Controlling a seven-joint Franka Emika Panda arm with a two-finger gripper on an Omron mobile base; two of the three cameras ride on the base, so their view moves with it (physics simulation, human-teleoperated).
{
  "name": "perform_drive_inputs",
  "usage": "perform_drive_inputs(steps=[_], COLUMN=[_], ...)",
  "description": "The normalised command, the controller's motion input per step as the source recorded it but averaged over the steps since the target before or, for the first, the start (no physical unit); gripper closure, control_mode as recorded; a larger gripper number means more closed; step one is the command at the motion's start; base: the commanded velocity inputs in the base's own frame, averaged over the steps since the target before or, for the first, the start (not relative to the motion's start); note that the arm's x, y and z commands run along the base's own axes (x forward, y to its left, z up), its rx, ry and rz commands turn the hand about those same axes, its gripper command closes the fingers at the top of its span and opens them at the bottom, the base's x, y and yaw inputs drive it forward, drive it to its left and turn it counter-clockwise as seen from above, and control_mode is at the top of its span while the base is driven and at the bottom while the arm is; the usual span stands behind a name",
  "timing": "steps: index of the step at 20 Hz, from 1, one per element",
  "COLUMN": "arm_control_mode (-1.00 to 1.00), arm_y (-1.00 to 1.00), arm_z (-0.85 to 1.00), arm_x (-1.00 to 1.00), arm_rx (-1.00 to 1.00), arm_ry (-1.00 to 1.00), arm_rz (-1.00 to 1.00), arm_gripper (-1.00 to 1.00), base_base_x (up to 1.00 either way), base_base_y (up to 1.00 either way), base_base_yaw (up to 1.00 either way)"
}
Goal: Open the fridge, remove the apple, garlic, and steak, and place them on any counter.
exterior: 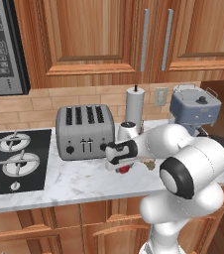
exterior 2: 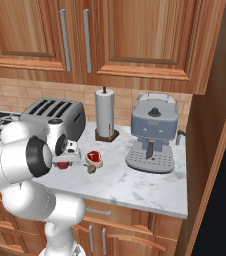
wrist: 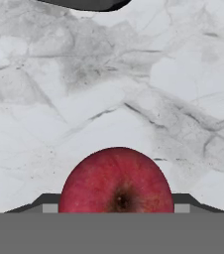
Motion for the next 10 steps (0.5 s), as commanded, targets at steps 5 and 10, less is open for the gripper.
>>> perform_drive_inputs(steps=[5, 10], arm_control_mode=[-1.00, -1.00], arm_y=[0.00, 0.00], arm_z=[-0.08, 0.00], arm_x=[0.05, 0.00], arm_rx=[0.00, 0.00], arm_ry=[0.02, 0.00], arm_rz=[0.00, 0.00], arm_gripper=[-1.00, -1.00], base_base_x=[0.00, 0.00], base_base_y=[0.00, 0.00], base_base_yaw=[0.00, 0.00])
